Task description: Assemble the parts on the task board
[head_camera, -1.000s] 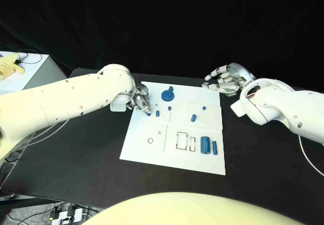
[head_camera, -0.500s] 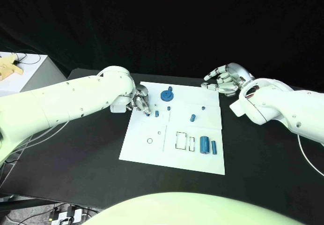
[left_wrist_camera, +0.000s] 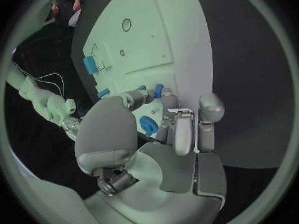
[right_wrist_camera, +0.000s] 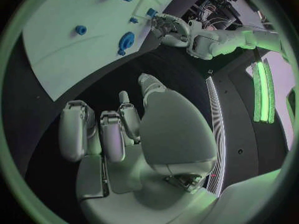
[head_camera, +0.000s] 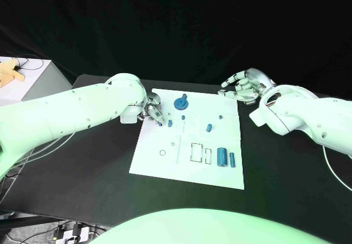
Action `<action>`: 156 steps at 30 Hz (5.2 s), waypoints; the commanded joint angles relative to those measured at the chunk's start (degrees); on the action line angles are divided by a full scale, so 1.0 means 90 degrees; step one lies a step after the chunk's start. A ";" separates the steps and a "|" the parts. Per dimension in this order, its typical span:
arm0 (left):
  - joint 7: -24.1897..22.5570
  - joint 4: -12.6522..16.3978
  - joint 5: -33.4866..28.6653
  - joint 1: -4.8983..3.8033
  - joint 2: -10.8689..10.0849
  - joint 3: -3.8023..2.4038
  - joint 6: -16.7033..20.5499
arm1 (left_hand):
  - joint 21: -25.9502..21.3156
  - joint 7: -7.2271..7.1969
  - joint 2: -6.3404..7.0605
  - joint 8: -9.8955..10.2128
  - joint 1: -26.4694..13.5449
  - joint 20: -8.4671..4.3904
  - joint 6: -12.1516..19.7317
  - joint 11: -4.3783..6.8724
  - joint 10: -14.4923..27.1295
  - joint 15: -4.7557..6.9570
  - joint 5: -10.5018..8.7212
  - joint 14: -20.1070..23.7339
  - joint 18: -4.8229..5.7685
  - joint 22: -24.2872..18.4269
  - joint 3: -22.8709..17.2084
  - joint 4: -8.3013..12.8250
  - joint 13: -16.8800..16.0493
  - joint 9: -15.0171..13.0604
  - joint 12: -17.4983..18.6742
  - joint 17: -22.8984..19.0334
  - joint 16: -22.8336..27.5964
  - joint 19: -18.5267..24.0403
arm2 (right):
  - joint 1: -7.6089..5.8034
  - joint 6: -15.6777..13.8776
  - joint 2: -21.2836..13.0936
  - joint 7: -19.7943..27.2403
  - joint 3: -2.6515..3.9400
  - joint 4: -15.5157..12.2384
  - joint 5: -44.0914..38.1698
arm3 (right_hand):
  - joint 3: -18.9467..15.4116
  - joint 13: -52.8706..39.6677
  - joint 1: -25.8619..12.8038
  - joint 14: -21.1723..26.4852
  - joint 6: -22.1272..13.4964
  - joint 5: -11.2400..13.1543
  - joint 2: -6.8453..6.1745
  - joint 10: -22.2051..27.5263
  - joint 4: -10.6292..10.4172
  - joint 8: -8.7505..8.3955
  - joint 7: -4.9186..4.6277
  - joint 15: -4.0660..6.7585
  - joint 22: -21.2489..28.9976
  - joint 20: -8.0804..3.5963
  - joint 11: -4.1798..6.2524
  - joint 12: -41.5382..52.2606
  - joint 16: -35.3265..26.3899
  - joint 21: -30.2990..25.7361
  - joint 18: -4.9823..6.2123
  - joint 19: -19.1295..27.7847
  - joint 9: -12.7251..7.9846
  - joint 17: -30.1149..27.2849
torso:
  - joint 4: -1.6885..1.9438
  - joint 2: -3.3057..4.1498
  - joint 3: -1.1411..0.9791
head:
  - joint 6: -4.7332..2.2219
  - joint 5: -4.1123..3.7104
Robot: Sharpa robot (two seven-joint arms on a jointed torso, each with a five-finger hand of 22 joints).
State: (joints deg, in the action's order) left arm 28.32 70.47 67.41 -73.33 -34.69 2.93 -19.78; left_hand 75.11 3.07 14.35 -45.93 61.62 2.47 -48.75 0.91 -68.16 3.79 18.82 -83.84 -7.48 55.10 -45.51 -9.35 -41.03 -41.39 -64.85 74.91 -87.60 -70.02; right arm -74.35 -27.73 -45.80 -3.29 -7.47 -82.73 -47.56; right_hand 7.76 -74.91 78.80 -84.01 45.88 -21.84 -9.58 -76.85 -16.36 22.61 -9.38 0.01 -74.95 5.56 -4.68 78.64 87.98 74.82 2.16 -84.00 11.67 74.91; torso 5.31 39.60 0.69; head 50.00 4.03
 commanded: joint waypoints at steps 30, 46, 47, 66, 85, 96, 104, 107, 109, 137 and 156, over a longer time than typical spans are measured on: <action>0.0019 0.0296 0.0015 0.0056 -0.0347 -0.0035 0.0595 | -0.0250 0.0060 0.0077 0.0263 -0.0233 0.0038 -0.0060 -0.0064 0.0290 -0.0023 -0.0068 -0.0429 0.0017 -0.0264 0.2264 -0.0815 0.0209 0.0192 0.0121 0.0905 0.0067 0.0066 | 0.0022 0.0034 -0.0033 0.0104 0.0002 -0.0021 -0.0041 | 0.0038 -0.0126 -0.0081 -0.0535 -0.0044 -0.0014 -0.0010 0.0063 -0.0019 -0.0014 -0.0016 -0.0018 -0.0673 0.0029 0.0001 -0.0024 -0.0046 -0.0065 0.0132 -0.0114 -0.0009 0.1200 | 0.0004 -0.0001 0.0008 | 0.0000 -0.0013; -0.1140 0.0697 -0.1697 0.0052 -0.0732 -0.0274 0.1374 | -0.1553 0.0510 -0.0741 0.0503 0.0583 0.0332 0.0951 -0.0492 0.1673 -0.0407 -0.0555 0.0606 -0.0315 -0.2263 0.3921 -0.0824 0.1110 0.0347 0.0717 -0.0984 0.1030 0.1536 | 0.0063 0.0015 -0.0045 0.0123 0.0002 -0.0007 -0.0036 | 0.0038 -0.0122 -0.0088 -0.0531 -0.0050 -0.0015 -0.0012 0.0066 -0.0019 -0.0016 -0.0017 -0.0018 -0.0664 0.0029 0.0001 -0.0027 -0.0053 -0.0080 0.0135 -0.0110 -0.0011 0.1187 | 0.0008 -0.0008 0.0005 | 0.0000 -0.0035; -0.1608 0.0727 -0.1869 0.0052 -0.0733 -0.0283 0.1668 | -0.1869 0.0698 -0.0816 0.0618 0.1041 0.0471 0.1327 -0.0638 0.2128 -0.0582 -0.0537 0.1537 -0.0305 -0.2424 0.3672 -0.0828 0.1256 0.0490 0.0877 -0.2261 0.1789 0.1794 | 0.0065 0.0000 -0.0047 0.0135 0.0002 -0.0003 -0.0033 | 0.0039 -0.0122 -0.0093 -0.0528 -0.0054 -0.0017 -0.0011 0.0066 -0.0019 -0.0017 -0.0017 -0.0019 -0.0655 0.0029 0.0000 -0.0026 -0.0060 -0.0097 0.0139 -0.0105 -0.0013 0.1176 | 0.0008 -0.0009 0.0005 | 0.0000 -0.0050; -0.3981 0.0357 0.1089 0.0238 0.0027 -0.0095 0.3527 | -0.2006 0.0858 0.0053 0.1556 0.2355 0.0656 0.1248 -0.0876 0.2786 -0.0743 -0.0633 0.2508 -0.0343 -0.2494 0.1557 0.0122 0.2841 0.2231 0.2177 -0.3911 0.2212 0.2019 | 0.0069 -0.0202 -0.0007 0.0434 0.0002 0.0096 0.0035 | 0.0121 0.0057 -0.0021 -0.0490 -0.0060 -0.0059 0.0020 0.0237 0.0010 -0.0013 -0.0016 -0.0014 -0.0540 0.0027 0.0005 -0.0176 -0.0139 -0.0303 0.0179 -0.0041 -0.0018 0.1049 | -0.0002 0.0011 0.0000 | 0.0000 -0.0214; -0.3343 -0.0029 0.2736 0.0247 0.0387 -0.0007 0.2190 | -0.1459 0.0676 0.0138 0.2193 0.2025 0.0626 0.0244 -0.0835 0.2420 -0.0709 -0.0645 0.1575 -0.0347 -0.2199 0.1295 0.0580 0.3531 0.2799 0.2918 -0.2970 0.1090 0.1855 | 0.0069 -0.0187 0.0026 0.0438 0.0002 0.0099 0.0025 | 0.0128 0.0068 -0.0015 -0.0490 -0.0061 -0.0063 0.0021 0.0247 0.0012 -0.0013 -0.0016 -0.0014 -0.0535 0.0026 0.0005 -0.0185 -0.0140 -0.0313 0.0181 -0.0038 -0.0019 0.1048 | 0.0004 0.0005 0.0007 | -0.0005 -0.0263; -0.3392 -0.0195 0.2802 0.0281 0.0511 0.0000 0.2195 | -0.1397 0.0678 0.0107 0.2309 0.1992 0.0624 0.0180 -0.0826 0.2286 -0.0703 -0.0646 0.1473 -0.0349 -0.2172 0.1256 0.0634 0.3613 0.2832 0.3043 -0.2870 0.0988 0.1827 | 0.0069 -0.0202 0.0045 0.0446 0.0003 0.0101 0.0019 | 0.0142 0.0071 -0.0006 -0.0487 -0.0063 -0.0072 0.0023 0.0246 0.0013 -0.0013 -0.0016 -0.0013 -0.0534 0.0025 0.0005 -0.0187 -0.0146 -0.0315 0.0181 -0.0038 -0.0020 0.1040 | -0.0003 0.0013 0.0005 | -0.0017 -0.0270; -0.3453 -0.0328 0.2798 0.0343 0.0597 0.0005 0.2277 | -0.1365 0.0679 0.0085 0.2367 0.1986 0.0616 0.0161 -0.0815 0.2203 -0.0694 -0.0647 0.1418 -0.0350 -0.2157 0.1227 0.0661 0.3642 0.2847 0.3085 -0.2800 0.0936 0.1815 | 0.0069 -0.0205 0.0048 0.0445 0.0003 0.0094 0.0017 | 0.0142 0.0071 -0.0006 -0.0487 -0.0063 -0.0072 0.0023 0.0246 0.0013 -0.0013 -0.0016 -0.0013 -0.0534 0.0025 0.0005 -0.0187 -0.0146 -0.0315 0.0181 -0.0038 -0.0020 0.1040 | 0.0000 0.0013 0.0003 | -0.0011 -0.0300; -0.3462 -0.0370 0.2793 0.0360 0.0630 0.0006 0.2274 | -0.1354 0.0677 0.0075 0.2385 0.1978 0.0613 0.0154 -0.0809 0.2171 -0.0691 -0.0648 0.1401 -0.0350 -0.2151 0.1219 0.0666 0.3650 0.2851 0.3096 -0.2785 0.0918 0.1811 | 0.0069 -0.0204 0.0051 0.0443 0.0003 0.0092 0.0016 | 0.0142 0.0071 -0.0006 -0.0487 -0.0063 -0.0072 0.0023 0.0246 0.0013 -0.0013 -0.0016 -0.0013 -0.0534 0.0025 0.0005 -0.0187 -0.0146 -0.0315 0.0181 -0.0038 -0.0020 0.1040 | -0.0006 0.0015 0.0000 | -0.0010 -0.0299; -0.3463 -0.0412 0.2790 0.0374 0.0656 0.0007 0.2255 | -0.1341 0.0675 0.0058 0.2399 0.1974 0.0610 0.0131 -0.0803 0.2142 -0.0686 -0.0649 0.1391 -0.0350 -0.2145 0.1207 0.0673 0.3661 0.2853 0.3114 -0.2782 0.0904 0.1808 | 0.0069 -0.0204 0.0051 0.0442 0.0003 0.0091 0.0014 | 0.0142 0.0071 -0.0006 -0.0487 -0.0063 -0.0072 0.0023 0.0246 0.0013 -0.0013 -0.0016 -0.0013 -0.0534 0.0025 0.0005 -0.0187 -0.0146 -0.0315 0.0181 -0.0038 -0.0020 0.1040 | -0.0007 0.0015 0.0003 | -0.0012 -0.0308; -0.3579 -0.0681 0.2665 0.0503 0.0807 0.0009 0.2347 | -0.1223 0.0681 -0.0107 0.2495 0.2008 0.0573 -0.0071 -0.0761 0.1900 -0.0646 -0.0670 0.1291 -0.0349 -0.2082 0.1087 0.0788 0.3731 0.2852 0.3252 -0.2682 0.0791 0.1804 | 0.0069 -0.0170 0.0058 0.0414 0.0003 0.0074 0.0008 | 0.0170 0.0080 -0.0005 -0.0486 -0.0067 -0.0078 0.0023 0.0246 0.0005 -0.0013 -0.0017 -0.0012 -0.0528 0.0024 0.0005 -0.0192 -0.0151 -0.0327 0.0181 -0.0038 -0.0023 0.1036 | 0.0001 0.0006 0.0001 | 0.0000 -0.0364; -0.3619 -0.0738 0.2612 0.0544 0.0871 0.0009 0.2356 | -0.1175 0.0685 -0.0106 0.2663 0.1945 0.0584 -0.0002 -0.0784 0.1896 -0.0662 -0.0675 0.1285 -0.0346 -0.2056 0.1066 0.0830 0.3813 0.2887 0.3456 -0.2719 0.0758 0.1825 | 0.0069 -0.0143 0.0059 0.0393 0.0003 0.0073 -0.0002 | 0.0170 0.0080 -0.0005 -0.0486 -0.0067 -0.0078 0.0023 0.0246 0.0005 -0.0013 -0.0017 -0.0012 -0.0528 0.0024 0.0005 -0.0192 -0.0151 -0.0327 0.0181 -0.0038 -0.0023 0.1036 | 0.0002 0.0002 0.0000 | 0.0000 -0.0374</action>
State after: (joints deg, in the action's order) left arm -3.54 63.81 91.34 -68.76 -27.09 2.86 1.96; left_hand 64.29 9.19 13.77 -22.15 79.40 7.89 -49.05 -5.97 -50.84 -2.16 13.13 -71.98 -9.73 36.54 -35.82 -2.20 -6.82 -15.43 -33.93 50.48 -80.54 -53.55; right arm -73.75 -29.58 -45.31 -0.17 -7.47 -81.97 -47.20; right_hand 9.11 -74.22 78.57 -84.01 45.71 -22.42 -9.81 -75.00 -16.29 22.61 -9.55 0.01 -74.94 5.56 -4.48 77.30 86.88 71.99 3.07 -84.01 11.51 74.90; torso 5.32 39.64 0.68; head 50.00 0.63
